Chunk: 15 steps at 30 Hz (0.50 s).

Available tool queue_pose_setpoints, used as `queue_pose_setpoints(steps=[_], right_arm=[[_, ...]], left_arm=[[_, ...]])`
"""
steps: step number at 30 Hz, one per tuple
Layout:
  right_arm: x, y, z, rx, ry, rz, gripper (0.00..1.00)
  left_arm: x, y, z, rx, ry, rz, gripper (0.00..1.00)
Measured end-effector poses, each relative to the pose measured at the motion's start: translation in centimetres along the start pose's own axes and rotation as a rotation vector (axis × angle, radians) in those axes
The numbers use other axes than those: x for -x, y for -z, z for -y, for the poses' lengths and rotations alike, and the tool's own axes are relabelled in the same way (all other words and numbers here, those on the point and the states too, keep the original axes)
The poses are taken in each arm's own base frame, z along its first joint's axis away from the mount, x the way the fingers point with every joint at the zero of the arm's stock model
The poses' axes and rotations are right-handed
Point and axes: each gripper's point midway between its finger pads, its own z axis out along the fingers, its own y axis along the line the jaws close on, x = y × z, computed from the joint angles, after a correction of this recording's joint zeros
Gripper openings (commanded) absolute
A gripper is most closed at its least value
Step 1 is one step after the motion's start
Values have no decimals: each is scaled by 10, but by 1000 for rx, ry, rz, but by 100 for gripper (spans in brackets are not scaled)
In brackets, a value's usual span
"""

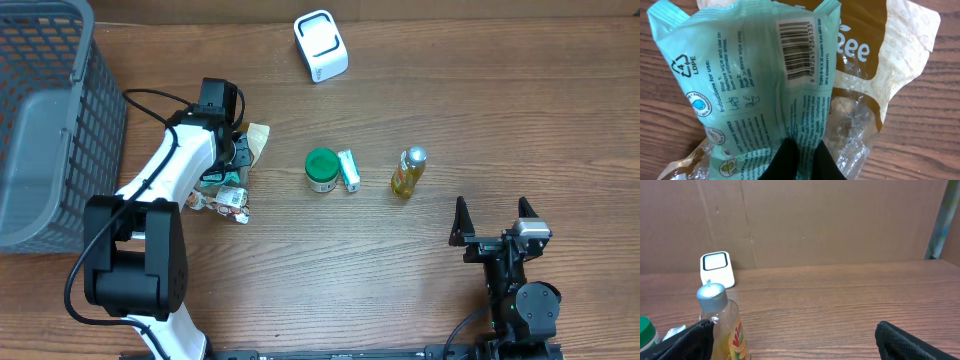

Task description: Scan the item barcode

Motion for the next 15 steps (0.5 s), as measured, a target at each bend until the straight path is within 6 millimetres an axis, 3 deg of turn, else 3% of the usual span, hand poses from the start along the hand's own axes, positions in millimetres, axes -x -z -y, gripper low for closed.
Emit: queue_pose_setpoints(steps=[11,15], right_arm=[[0,0,0,0,0,0,100],[0,0,0,0,0,0,100]], left_arm=[[3,30,-9,42,-42,-27,4],[-7,34,-17,79,-49,-63,4]])
